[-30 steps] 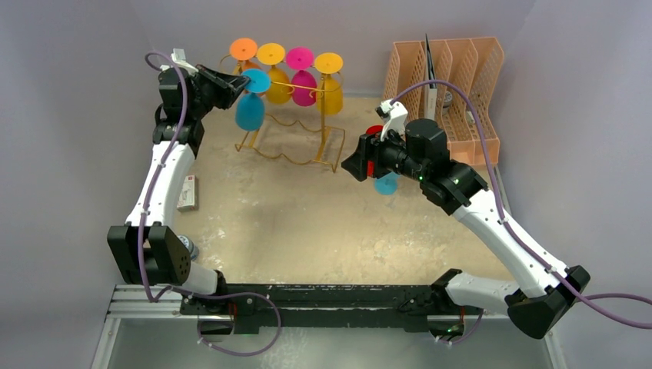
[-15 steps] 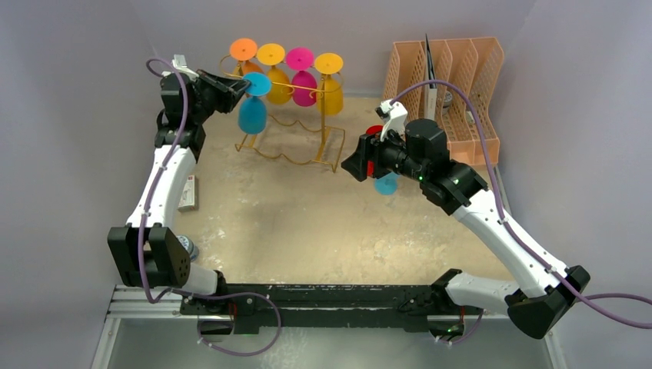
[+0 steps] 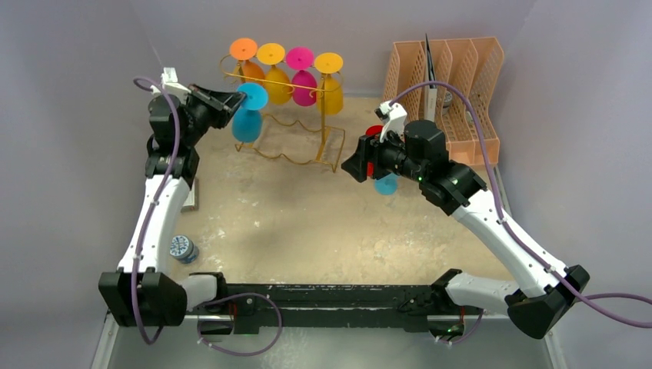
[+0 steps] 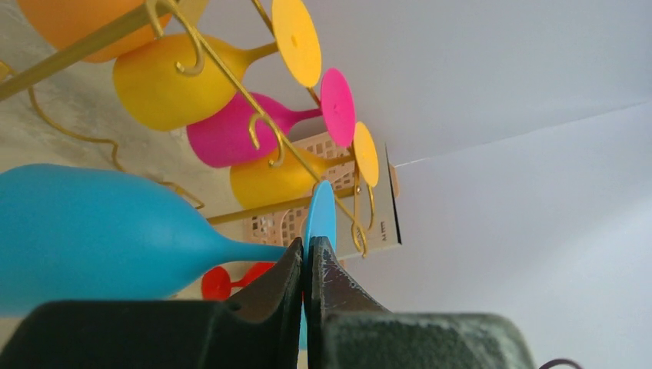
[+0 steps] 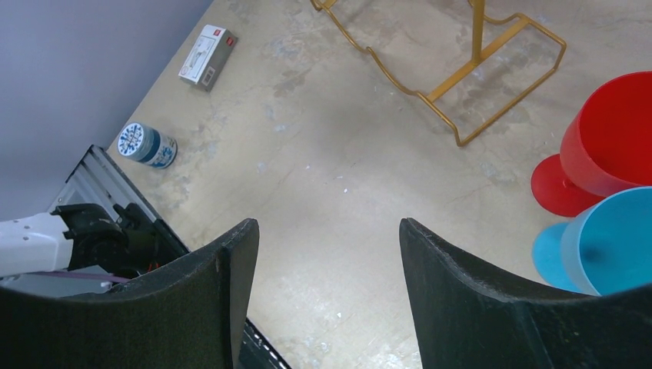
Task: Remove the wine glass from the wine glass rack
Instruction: Pick up the wine glass from the wine rack, then place the wine glass at the center of the board.
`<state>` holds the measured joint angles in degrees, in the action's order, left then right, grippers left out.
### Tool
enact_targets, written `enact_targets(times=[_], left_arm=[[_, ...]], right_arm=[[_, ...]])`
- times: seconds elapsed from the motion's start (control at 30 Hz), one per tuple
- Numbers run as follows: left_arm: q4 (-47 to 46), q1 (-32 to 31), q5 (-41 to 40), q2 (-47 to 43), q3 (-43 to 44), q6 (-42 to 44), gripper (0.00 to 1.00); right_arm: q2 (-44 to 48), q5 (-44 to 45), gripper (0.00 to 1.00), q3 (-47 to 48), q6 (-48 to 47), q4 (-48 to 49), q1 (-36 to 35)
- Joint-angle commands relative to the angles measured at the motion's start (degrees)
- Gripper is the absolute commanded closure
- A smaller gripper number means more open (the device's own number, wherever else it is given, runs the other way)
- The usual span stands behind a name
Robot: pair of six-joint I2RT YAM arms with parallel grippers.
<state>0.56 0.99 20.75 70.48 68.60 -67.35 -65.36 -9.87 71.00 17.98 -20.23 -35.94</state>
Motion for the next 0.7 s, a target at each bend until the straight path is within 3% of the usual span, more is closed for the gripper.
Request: enact_targets(times=[0.0,0.17,0.3,0.53,0.67], left_arm=[[2.19,-0.03,-0.55,-7.47,-3.69,6.28,1.0],[10.36,-0.03,-1.24,-14.81,-5.59,14.47,1.0],[10.83,-0.1,5.62,-18.35,-9.29,18.29,1.0],[2.49,-2.53,22.74,-18.75,-20.45,16.03,1.0],[-1.41,-5.38,26.96,-18.39,-22.88,16.6,1.0]], right_arm=[[0.75,1.25,0.3,-0.33,0.42,2.6,0.07],[-0.43,0.91,0.3,-0.43,2.33,4.73,0.04],[-1.68,-0.23,0.3,-0.6,4.38,6.69,0.07],[-3.96,-4.62,0.3,-0.9,9.08,9.95,0.07],[-6.54,-10.1,0.3,-0.19,13.42,12.99,0.08]])
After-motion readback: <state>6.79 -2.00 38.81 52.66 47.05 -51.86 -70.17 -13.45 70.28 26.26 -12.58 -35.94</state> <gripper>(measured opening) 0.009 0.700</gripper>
